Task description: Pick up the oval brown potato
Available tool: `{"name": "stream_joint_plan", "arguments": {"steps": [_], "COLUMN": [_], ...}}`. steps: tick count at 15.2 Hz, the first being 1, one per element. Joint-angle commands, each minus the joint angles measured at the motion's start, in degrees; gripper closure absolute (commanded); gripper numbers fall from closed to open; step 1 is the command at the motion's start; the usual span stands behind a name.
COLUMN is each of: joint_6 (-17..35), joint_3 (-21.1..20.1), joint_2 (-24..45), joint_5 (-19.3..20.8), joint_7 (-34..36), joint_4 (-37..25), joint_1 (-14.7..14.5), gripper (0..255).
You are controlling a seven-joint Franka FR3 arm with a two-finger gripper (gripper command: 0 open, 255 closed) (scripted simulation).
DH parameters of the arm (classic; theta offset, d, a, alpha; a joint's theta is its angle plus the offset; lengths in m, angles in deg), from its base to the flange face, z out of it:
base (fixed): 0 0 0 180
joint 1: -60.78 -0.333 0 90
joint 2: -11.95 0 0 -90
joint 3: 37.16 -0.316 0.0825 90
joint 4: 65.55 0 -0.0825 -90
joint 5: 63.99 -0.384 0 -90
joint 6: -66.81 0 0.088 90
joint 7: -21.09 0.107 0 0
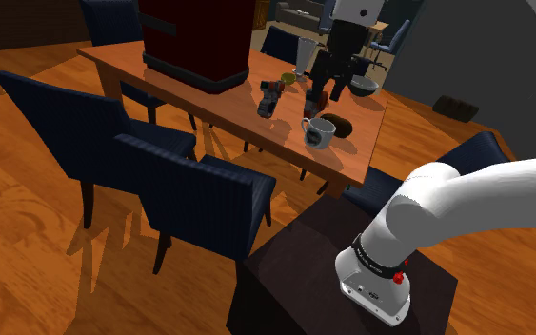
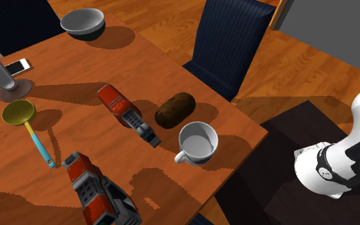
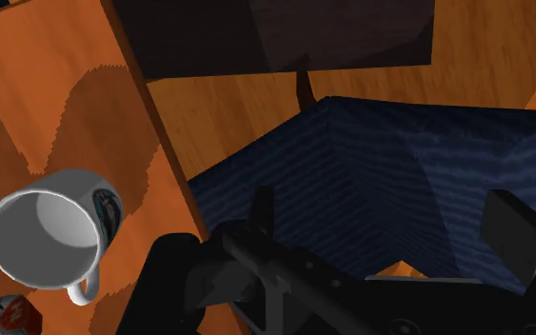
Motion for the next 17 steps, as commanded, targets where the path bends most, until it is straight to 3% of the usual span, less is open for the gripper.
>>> {"name": "stream_joint_plan", "arguments": {"steps": [1,17], "joint_6": [0.0,6.9], "joint_3": [0.0,14.5], "joint_2": [0.0,15.1], "joint_5": [0.0,20.2], "joint_7": [0.0,-27.4], "joint_4": [0.0,0.8], "joint_1": [0.0,3.7], "gripper": [0,0]}}
